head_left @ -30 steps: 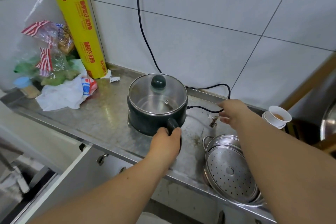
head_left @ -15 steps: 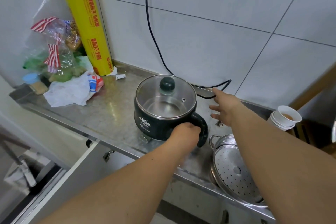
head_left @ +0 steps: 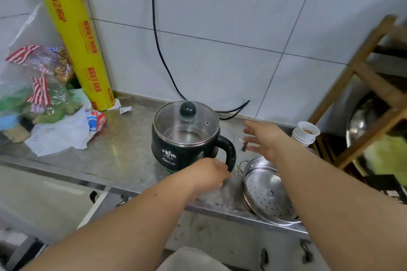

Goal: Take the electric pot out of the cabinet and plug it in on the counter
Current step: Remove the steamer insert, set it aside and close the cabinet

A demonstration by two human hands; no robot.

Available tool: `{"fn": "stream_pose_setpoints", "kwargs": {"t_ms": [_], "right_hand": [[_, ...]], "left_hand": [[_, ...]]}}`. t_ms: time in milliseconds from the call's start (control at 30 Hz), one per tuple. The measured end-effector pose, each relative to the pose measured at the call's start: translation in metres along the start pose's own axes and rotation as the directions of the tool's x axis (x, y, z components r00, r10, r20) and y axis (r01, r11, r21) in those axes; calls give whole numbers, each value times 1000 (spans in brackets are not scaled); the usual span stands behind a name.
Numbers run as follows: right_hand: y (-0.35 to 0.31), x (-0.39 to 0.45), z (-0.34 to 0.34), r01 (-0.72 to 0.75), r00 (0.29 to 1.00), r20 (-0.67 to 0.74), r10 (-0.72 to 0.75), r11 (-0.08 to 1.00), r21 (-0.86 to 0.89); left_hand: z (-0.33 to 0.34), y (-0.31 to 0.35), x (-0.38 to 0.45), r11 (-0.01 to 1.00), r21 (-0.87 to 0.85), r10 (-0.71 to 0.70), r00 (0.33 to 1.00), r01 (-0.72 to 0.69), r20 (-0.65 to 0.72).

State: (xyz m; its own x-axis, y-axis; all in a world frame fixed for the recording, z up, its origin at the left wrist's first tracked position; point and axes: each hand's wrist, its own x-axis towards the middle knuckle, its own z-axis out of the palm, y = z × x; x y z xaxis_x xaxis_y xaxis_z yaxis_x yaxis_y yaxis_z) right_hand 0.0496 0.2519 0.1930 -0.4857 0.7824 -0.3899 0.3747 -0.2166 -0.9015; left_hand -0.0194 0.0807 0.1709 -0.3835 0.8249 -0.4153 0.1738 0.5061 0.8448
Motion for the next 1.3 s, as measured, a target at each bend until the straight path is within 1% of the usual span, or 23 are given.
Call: {"fn": "stream_pose_setpoints", "kwargs": {"t_ms": [67, 133, 200, 300, 367, 467, 567, 700, 800, 900, 967, 1000, 1067, 1133, 1233, 1300], "right_hand": [[1, -21, -1, 11, 998, -59, -10, 1000, 9], [2, -46, 3, 10, 989, -145, -8, 1000, 11], [5, -71, 13, -1, 972, -236, 0, 1000, -4], [19, -103, 33, -50, 953, -298, 52, 999, 13], [34, -123, 52, -83, 948, -304, 95, 995, 50], [53, -149, 78, -93, 954, -278, 113, 992, 84], [63, -168, 93, -76, 965, -247, 88, 996, 55], [72, -182, 99, -72, 970, -233, 68, 997, -8], [83, -187, 101, -95, 974, -204, 93, 995, 1], [96, -187, 105, -104, 976, -196, 93, 994, -45], [105, -185, 115, -111, 981, -169, 92, 987, -112], [111, -184, 123, -125, 984, -142, 107, 985, -120], [121, -185, 134, -146, 986, -102, 135, 984, -103], [131, -186, 144, -174, 983, -73, 166, 977, -123], [145, -193, 147, -208, 978, -44, 203, 967, -144], [153, -199, 141, -229, 973, -46, 225, 961, -155]], "left_hand": [[-12, -9, -16, 997, -73, 10, 999, -8, 36], [-28, -19, -34, 992, -121, 32, 999, -30, 16], [-47, -33, -50, 991, -118, 66, 998, -67, -12], [-73, -54, -70, 991, -91, 93, 994, -97, -53], [-87, -68, -84, 989, -108, 91, 993, -98, -71], [-99, -87, -106, 988, -131, 70, 995, -78, -66], [-107, -99, -119, 992, -119, 43, 997, -50, -61], [-115, -115, -120, 993, -116, 17, 994, -29, -104], [-123, -137, -119, 998, -55, -39, 982, 29, -184], [-136, -164, -120, 989, 98, -79, 956, 111, -283], [-145, -185, -124, 951, 228, -124, 933, 209, -338], [-150, -199, -127, 918, 282, -175, 921, 280, -348], [-153, -222, -131, 839, 369, -283, 900, 400, -333], [-150, -243, -136, 775, 406, -383, 872, 483, -306], [-129, -261, -142, 744, 438, -442, 863, 505, -245], [-114, -263, -141, 739, 431, -458, 855, 518, -242]]}}
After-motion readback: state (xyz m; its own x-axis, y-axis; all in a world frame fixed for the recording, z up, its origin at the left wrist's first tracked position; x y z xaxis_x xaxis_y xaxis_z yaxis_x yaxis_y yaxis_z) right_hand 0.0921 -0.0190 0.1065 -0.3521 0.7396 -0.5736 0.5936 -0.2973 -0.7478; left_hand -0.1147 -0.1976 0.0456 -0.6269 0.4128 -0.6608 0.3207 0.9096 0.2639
